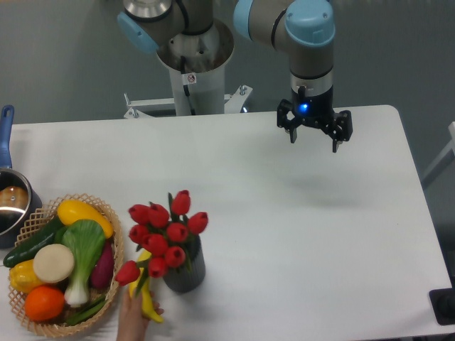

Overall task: Pick up the flowers from the vase
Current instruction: 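Move the open gripper toward the red tulips in the grey vase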

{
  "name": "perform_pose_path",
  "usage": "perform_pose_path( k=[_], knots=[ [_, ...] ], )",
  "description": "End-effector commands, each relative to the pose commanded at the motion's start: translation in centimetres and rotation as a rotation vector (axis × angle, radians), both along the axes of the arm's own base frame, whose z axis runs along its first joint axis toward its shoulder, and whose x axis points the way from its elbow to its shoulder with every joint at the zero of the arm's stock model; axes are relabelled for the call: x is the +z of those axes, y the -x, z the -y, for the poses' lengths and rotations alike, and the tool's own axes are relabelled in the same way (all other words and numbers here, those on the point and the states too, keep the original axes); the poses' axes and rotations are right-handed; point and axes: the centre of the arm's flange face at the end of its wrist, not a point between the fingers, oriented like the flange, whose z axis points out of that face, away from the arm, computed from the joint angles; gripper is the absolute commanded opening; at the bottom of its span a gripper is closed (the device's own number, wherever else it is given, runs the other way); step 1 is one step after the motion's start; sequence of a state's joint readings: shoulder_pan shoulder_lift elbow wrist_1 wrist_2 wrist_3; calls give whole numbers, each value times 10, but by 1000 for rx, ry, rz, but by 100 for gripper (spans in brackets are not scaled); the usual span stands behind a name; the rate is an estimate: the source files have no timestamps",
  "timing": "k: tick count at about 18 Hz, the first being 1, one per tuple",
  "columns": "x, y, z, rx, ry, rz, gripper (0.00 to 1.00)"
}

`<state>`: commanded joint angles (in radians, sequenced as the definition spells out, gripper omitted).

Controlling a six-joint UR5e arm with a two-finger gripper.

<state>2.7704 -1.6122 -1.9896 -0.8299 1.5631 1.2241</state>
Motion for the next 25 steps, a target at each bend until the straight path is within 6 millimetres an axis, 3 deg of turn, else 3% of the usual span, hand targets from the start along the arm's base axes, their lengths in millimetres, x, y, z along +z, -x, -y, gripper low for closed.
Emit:
perform_pose_path(
  k=[8, 16, 25],
  knots=[
    [1, -6, -6, -13, -84, 22, 100],
    [16, -12, -31, -81, -423, 111, 100],
    [37, -38, -64, -182, -770, 282, 100]
  ],
)
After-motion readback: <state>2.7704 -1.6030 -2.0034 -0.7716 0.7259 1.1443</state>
